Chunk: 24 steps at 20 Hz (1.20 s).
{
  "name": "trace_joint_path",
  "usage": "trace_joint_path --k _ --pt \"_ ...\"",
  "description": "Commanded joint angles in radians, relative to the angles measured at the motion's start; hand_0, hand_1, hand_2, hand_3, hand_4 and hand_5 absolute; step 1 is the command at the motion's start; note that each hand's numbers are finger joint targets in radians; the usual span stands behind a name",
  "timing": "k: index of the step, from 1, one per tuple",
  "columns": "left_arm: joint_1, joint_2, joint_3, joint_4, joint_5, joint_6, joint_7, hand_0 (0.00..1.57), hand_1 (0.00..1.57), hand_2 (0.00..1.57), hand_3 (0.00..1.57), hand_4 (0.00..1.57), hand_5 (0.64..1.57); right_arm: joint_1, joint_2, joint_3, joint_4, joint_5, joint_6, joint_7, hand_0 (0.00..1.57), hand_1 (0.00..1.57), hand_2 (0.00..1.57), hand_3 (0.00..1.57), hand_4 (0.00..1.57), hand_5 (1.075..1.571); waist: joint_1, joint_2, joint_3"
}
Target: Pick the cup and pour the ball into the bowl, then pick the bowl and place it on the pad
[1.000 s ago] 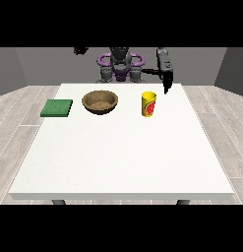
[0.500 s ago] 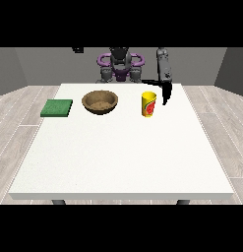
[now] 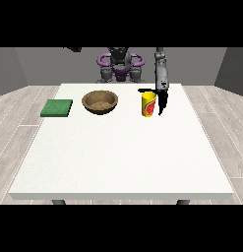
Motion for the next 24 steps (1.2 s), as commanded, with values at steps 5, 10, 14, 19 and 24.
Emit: trace_joint_path --k 5,10,14,19,24 --pt "-0.074 0.062 0.076 0.164 0.041 -0.022 -0.129 0.00 0.00 0.00 0.00 0.00 1.439 -0.019 -0.081 -0.117 -0.153 -0.128 0.068 0.059 0.00 0.00 0.00 0.00 0.00 1.566 -0.077 0.101 -0.0010" --pt "0.008 0.051 0.009 0.153 -0.115 0.239 -0.254 1.32 1.32 1.57 1.57 1.02 1.487 -0.006 -0.103 -0.154 -0.148 -0.160 0.086 0.061 0.00 0.00 0.00 0.00 0.00 1.560 -0.088 0.081 -0.0004" --pt "-0.035 0.046 -0.044 0.166 -0.164 0.266 -0.181 1.32 1.32 1.57 1.57 1.08 1.484 0.073 -0.069 -0.149 -0.102 -0.152 0.102 0.025 0.00 0.00 0.00 0.00 0.09 1.561 -0.050 0.022 0.0007" --pt "-0.079 0.038 -0.100 0.128 -0.242 0.404 -0.065 1.34 1.34 1.57 1.57 1.10 1.500 0.058 -0.119 -0.247 0.023 -0.244 0.144 0.050 0.00 0.00 0.00 0.00 0.15 1.558 -0.033 -0.098 0.0018" --pt "-0.180 0.008 -0.196 0.121 -0.361 0.525 0.092 1.37 1.37 1.57 1.57 1.11 1.515 0.061 -0.086 -0.234 0.097 -0.190 0.134 -0.008 0.00 0.00 0.00 0.00 0.24 1.559 0.009 -0.116 0.0016"
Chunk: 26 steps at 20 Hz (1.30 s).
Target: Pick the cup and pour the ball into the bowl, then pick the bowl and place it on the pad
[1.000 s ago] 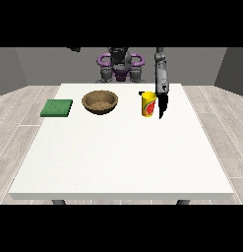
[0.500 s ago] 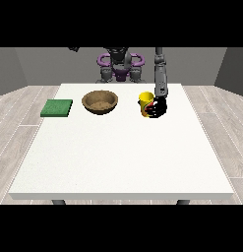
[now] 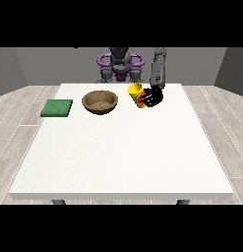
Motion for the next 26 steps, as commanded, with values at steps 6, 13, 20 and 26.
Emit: trace_joint_path --k 6,13,20,26 --pt "-0.185 0.002 -0.182 0.061 -0.301 0.314 0.339 1.43 1.43 1.57 1.57 1.01 1.558 -0.058 -0.005 -0.009 0.112 -0.020 0.030 -0.027 0.00 0.00 0.00 0.00 0.28 1.560 -0.030 -0.027 0.0006" --pt "-0.267 -0.062 -0.250 0.129 -0.439 0.418 0.511 1.41 1.41 1.57 1.57 0.94 1.564 -0.060 -0.009 0.002 0.104 -0.001 0.032 -0.019 0.00 0.00 0.00 0.00 0.33 1.563 -0.035 -0.025 -0.0009" --pt "-0.385 0.021 -0.405 0.246 -0.719 0.536 0.716 1.37 1.37 1.57 1.57 0.83 1.552 -0.077 0.015 0.021 0.181 0.024 0.055 -0.086 0.00 0.00 0.00 0.00 0.35 1.562 -0.040 -0.014 0.0014" --pt "-0.400 -0.123 -0.614 0.381 -0.988 0.503 0.935 1.33 1.33 1.43 1.43 0.98 1.480 -0.053 0.037 0.037 0.263 0.054 0.038 -0.081 0.00 0.00 0.00 0.00 0.38 1.565 -0.006 -0.135 0.0013"
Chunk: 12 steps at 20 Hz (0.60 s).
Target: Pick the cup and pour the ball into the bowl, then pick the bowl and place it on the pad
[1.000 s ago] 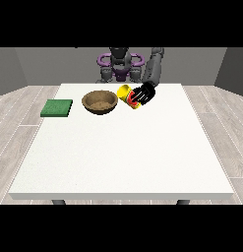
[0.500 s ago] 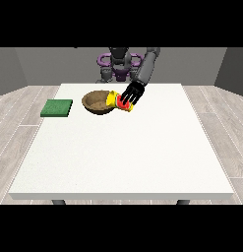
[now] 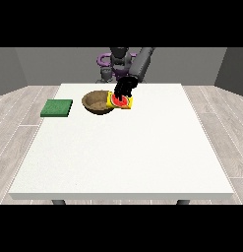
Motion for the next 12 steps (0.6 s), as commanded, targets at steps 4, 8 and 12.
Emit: trace_joint_path --k 4,8,12 --pt "-0.054 -0.117 -0.251 0.133 -0.313 -0.097 0.239 1.45 1.45 1.57 1.57 0.94 1.490 0.027 0.008 -0.002 0.104 0.020 0.009 -0.021 0.00 0.00 0.00 0.00 0.38 1.565 0.052 -0.106 0.0006" --pt "-0.140 -0.138 -0.374 0.169 -0.454 -0.225 0.344 1.50 1.50 1.57 1.57 1.02 1.515 0.068 0.023 -0.010 0.162 0.044 0.016 -0.081 0.00 0.00 0.00 0.00 0.38 1.566 0.069 -0.127 0.0008" --pt "-0.103 -0.177 -0.438 0.070 -0.515 -0.331 0.418 1.50 1.50 1.57 1.57 1.05 1.509 0.052 0.034 -0.007 0.208 0.060 0.021 -0.124 0.00 0.00 0.00 0.00 0.38 1.566 0.077 -0.138 -0.0017"
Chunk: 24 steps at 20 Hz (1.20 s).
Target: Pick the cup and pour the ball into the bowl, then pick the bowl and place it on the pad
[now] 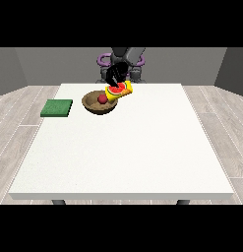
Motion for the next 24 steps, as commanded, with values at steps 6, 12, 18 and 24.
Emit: trace_joint_path --k 6,12,18,24 --pt "0.056 0.012 -0.018 -0.136 -0.063 -0.095 0.025 1.50 1.50 1.57 1.57 1.07 1.505 0.052 -0.003 -0.015 0.014 -0.006 0.018 -0.003 0.00 0.00 0.00 0.00 0.38 1.564 0.036 -0.026 -0.0024" --pt "0.114 0.107 0.315 -0.283 0.337 0.064 -0.144 1.11 1.11 1.47 1.48 0.95 1.548 0.083 -0.021 -0.062 0.028 -0.008 0.012 -0.033 0.00 0.00 0.00 0.00 0.36 1.564 0.104 -0.038 -0.0055" --pt "0.346 0.165 0.525 -0.392 0.642 0.205 -0.409 1.21 1.21 1.57 1.57 0.93 1.571 0.114 0.019 -0.015 -0.100 -0.012 0.009 -0.029 0.00 0.00 0.00 0.00 0.40 1.565 0.068 0.049 -0.0130" --pt "0.539 0.166 0.678 -0.559 0.951 0.204 -0.783 1.55 1.55 1.57 1.57 1.42 1.505 0.132 0.025 -0.017 -0.205 -0.004 -0.022 -0.022 0.00 0.00 0.00 0.00 0.41 1.566 0.087 0.121 -0.0123"
